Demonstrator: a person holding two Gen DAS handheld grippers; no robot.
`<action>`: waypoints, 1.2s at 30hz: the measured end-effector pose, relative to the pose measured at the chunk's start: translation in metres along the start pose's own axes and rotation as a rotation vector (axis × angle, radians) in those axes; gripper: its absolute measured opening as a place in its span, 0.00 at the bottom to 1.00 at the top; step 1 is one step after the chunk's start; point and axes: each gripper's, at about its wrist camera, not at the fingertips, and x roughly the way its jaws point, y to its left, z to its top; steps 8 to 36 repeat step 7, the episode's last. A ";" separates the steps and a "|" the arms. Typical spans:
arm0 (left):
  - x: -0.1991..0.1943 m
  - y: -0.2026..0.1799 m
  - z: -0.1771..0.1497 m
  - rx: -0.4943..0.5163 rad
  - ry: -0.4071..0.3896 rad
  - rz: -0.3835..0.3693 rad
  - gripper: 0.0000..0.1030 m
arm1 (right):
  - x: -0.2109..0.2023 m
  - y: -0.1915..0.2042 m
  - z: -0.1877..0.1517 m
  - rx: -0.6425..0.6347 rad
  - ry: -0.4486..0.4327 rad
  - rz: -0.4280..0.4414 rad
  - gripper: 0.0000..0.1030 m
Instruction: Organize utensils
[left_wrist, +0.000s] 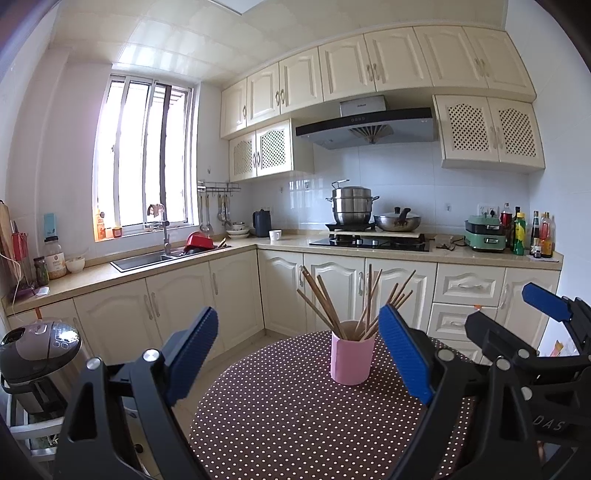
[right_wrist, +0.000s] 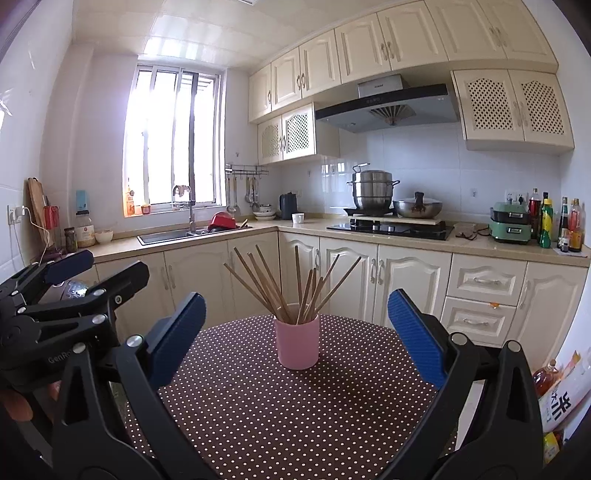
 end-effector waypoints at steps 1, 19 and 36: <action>0.003 0.000 -0.001 0.001 0.005 0.002 0.84 | 0.002 0.000 -0.001 0.002 0.005 0.001 0.94; 0.028 -0.001 -0.011 -0.003 0.073 -0.013 0.84 | 0.020 -0.003 -0.009 0.001 0.047 -0.004 0.94; 0.028 -0.001 -0.011 -0.003 0.073 -0.013 0.84 | 0.020 -0.003 -0.009 0.001 0.047 -0.004 0.94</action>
